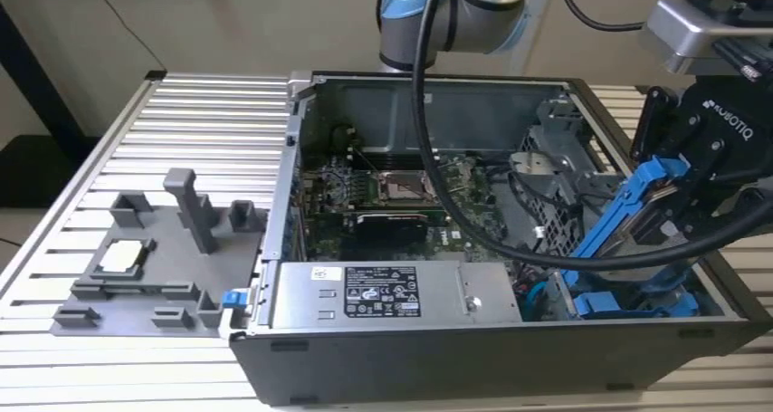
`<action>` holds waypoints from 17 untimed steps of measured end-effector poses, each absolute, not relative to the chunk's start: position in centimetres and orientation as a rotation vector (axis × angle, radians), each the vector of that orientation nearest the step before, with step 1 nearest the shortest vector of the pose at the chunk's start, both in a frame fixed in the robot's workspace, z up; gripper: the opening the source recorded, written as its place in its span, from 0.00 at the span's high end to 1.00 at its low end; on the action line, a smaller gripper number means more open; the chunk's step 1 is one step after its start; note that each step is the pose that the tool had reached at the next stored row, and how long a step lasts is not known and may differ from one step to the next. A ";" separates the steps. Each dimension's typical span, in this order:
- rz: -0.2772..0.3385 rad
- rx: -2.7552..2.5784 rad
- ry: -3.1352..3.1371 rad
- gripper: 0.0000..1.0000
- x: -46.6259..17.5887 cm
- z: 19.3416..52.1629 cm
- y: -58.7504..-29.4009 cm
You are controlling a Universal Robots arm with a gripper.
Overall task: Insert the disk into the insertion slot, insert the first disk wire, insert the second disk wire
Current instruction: 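Insert the disk into the insertion slot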
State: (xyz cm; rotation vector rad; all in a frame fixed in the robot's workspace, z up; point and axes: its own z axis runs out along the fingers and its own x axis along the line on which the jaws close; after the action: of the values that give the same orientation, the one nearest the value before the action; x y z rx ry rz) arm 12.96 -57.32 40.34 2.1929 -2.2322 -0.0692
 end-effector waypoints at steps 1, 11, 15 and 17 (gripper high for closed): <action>-0.069 2.193 -2.232 0.67 13.0 40.2 -57.3; -0.069 2.193 -2.232 0.67 13.0 38.3 -57.3; -0.069 2.193 -2.232 0.67 13.0 37.6 -57.3; -0.069 2.193 -2.232 0.67 13.0 37.3 -57.3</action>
State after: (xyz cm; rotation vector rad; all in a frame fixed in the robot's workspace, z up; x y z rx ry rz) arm 12.97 -57.32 37.25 2.1929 -2.2319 -0.0690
